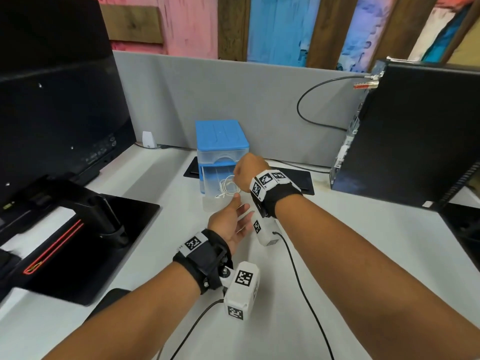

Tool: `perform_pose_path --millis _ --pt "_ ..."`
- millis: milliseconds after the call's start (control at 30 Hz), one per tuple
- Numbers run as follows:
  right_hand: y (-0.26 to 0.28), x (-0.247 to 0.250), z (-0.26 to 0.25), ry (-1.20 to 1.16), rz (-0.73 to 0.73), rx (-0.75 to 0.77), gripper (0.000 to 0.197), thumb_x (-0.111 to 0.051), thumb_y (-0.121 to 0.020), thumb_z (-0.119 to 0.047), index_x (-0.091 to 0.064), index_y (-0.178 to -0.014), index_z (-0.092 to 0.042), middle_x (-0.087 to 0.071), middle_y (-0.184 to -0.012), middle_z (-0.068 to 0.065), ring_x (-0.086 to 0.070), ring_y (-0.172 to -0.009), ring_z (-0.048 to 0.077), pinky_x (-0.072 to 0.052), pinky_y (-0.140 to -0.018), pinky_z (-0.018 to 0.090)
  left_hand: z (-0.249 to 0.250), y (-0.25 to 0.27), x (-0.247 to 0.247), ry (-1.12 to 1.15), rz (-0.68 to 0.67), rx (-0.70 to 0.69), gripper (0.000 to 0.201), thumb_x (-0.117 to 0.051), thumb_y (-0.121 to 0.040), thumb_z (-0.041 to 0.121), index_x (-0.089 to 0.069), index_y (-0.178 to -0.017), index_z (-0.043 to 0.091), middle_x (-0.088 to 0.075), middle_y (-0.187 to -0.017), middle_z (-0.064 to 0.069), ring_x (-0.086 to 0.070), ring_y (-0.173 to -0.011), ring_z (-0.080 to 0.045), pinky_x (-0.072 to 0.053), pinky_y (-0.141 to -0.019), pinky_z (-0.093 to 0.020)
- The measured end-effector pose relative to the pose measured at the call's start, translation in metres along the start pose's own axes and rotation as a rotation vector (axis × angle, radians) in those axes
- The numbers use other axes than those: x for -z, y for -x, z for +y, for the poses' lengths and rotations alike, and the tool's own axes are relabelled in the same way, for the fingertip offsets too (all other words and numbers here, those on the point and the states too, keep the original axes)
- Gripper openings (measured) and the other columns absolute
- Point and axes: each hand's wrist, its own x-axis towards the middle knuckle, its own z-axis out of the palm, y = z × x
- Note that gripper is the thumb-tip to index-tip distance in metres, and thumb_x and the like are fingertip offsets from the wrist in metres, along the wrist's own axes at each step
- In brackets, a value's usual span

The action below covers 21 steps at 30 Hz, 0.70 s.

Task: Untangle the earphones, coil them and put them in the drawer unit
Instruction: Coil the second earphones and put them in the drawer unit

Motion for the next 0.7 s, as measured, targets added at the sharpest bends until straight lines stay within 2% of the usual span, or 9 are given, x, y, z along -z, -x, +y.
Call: perform_pose_path --millis 67,133,267,367,500,567,700 --pt "0.0 0.003 0.004 -0.016 0.015 0.042 0.016 -0.065 -0.086 -0.011 -0.071 -0.101 -0.008 -0.071 -0.102 0.012 -0.068 -0.09 0.029 -0.058 -0.08 0.037 0.001 0.0 0.0 0.003 -0.003 -0.007 0.027 -0.065 -0.091 0.039 -0.065 -0.103 0.015 -0.071 -0.097 -0.001 -0.067 -0.076 -0.013 -0.052 -0.053 -0.023" --pt "0.002 0.015 0.01 -0.069 0.035 0.038 0.021 -0.067 -0.085 -0.016 -0.069 -0.105 -0.012 -0.07 -0.104 0.01 -0.067 -0.093 0.029 -0.057 -0.083 0.037 0.006 0.0 -0.001 0.021 0.003 -0.025 0.027 -0.066 -0.091 0.035 -0.064 -0.108 0.013 -0.07 -0.097 -0.002 -0.069 -0.08 -0.014 -0.054 -0.057 -0.023" --pt "0.013 0.058 0.04 -0.126 0.119 0.037 0.009 -0.069 -0.08 -0.026 -0.067 -0.088 -0.021 -0.069 -0.093 0.001 -0.066 -0.089 0.025 -0.055 -0.082 0.034 0.018 -0.006 -0.002 0.051 0.026 -0.037 0.026 -0.066 -0.092 0.029 -0.063 -0.114 0.015 -0.069 -0.099 -0.002 -0.069 -0.087 -0.016 -0.053 -0.065 -0.025" --pt "0.032 0.093 0.076 -0.12 0.146 0.002 0.011 -0.069 -0.082 -0.029 -0.071 -0.091 -0.024 -0.07 -0.093 0.0 -0.065 -0.087 0.021 -0.053 -0.081 0.03 0.022 -0.012 -0.006 0.045 0.024 -0.009 0.024 -0.064 -0.093 0.035 -0.061 -0.112 0.021 -0.069 -0.103 0.0 -0.068 -0.09 -0.018 -0.052 -0.066 -0.027" --pt "0.054 0.124 0.117 -0.132 0.152 -0.008 0.011 -0.067 -0.086 -0.022 -0.074 -0.091 -0.015 -0.068 -0.09 0.001 -0.063 -0.079 0.019 -0.053 -0.077 0.031 0.023 -0.017 -0.016 0.093 0.028 -0.025 0.022 -0.066 -0.09 0.038 -0.061 -0.101 0.02 -0.068 -0.108 0.0 -0.066 -0.095 -0.017 -0.054 -0.075 -0.028" --pt "0.058 0.128 0.13 -0.13 0.15 -0.018 0.011 -0.068 -0.088 -0.022 -0.075 -0.091 -0.014 -0.069 -0.089 0.0 -0.063 -0.078 0.018 -0.051 -0.075 0.028 0.023 -0.019 -0.021 0.135 0.024 -0.043 0.025 -0.068 -0.089 0.039 -0.062 -0.103 0.019 -0.067 -0.106 0.001 -0.065 -0.091 -0.014 -0.053 -0.073 -0.026" --pt "0.057 0.115 0.123 -0.118 0.135 0.054 0.017 -0.063 -0.09 -0.028 -0.076 -0.089 -0.018 -0.074 -0.092 -0.001 -0.067 -0.088 0.019 -0.055 -0.086 0.035 0.021 -0.021 -0.026 0.135 0.025 -0.048 0.045 -0.068 -0.085 0.049 -0.058 -0.113 0.016 -0.063 -0.091 0.005 -0.061 -0.079 -0.011 -0.051 -0.063 -0.024"
